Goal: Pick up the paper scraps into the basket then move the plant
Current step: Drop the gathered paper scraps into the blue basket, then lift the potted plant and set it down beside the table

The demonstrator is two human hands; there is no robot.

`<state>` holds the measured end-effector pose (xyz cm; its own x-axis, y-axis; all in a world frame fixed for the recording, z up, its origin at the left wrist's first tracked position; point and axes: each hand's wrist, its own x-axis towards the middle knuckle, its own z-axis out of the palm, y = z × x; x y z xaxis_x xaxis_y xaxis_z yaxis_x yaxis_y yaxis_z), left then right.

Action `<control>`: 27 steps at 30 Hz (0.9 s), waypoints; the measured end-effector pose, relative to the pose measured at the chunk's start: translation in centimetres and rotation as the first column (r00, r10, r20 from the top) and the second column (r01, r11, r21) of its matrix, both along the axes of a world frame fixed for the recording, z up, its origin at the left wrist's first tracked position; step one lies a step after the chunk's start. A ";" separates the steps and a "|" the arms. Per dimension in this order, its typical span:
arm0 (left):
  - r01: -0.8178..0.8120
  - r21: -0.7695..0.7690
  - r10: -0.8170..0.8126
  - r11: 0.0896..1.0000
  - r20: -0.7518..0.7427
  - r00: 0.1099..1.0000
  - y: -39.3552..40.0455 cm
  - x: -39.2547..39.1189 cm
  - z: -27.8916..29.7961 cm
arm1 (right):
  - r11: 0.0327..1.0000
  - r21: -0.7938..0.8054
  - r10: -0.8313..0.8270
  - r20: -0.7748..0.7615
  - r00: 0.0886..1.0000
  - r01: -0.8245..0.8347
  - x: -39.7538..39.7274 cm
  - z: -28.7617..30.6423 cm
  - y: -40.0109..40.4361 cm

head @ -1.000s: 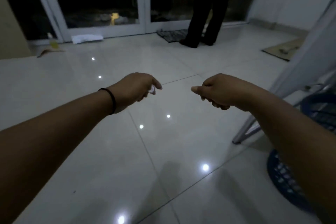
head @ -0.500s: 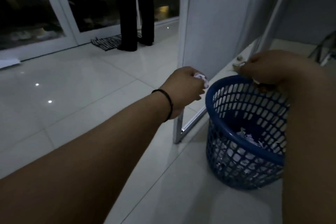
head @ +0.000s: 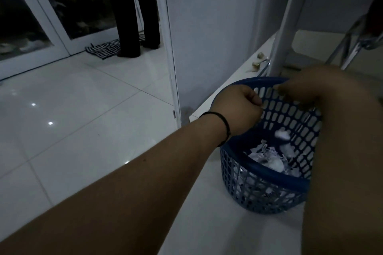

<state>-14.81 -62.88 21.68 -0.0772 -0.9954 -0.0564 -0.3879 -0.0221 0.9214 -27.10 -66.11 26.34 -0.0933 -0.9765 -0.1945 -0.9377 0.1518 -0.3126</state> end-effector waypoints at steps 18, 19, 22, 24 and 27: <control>-0.316 -0.049 0.312 0.947 0.358 0.880 5.6 17.8 2.9 | 0.757 -0.246 0.635 0.059 0.771 -0.605 18.2 3.7 6.6; -0.373 -0.032 0.353 0.927 0.401 0.845 7.2 20.7 2.9 | 0.727 -0.194 0.682 0.092 0.726 -0.659 21.1 3.0 7.6; -0.512 0.001 0.440 0.859 0.509 0.740 12.1 27.7 2.7 | 0.653 -0.079 0.755 0.139 0.641 -0.753 28.2 0.5 10.2; -0.578 0.061 0.455 0.814 0.551 0.699 16.3 32.1 2.6 | 0.595 -0.081 0.802 0.110 0.587 -0.799 32.8 -1.5 12.5; -0.668 0.117 0.488 0.734 0.593 0.640 23.8 37.4 2.2 | 0.501 -0.104 0.865 0.095 0.493 -0.859 38.3 -4.5 16.6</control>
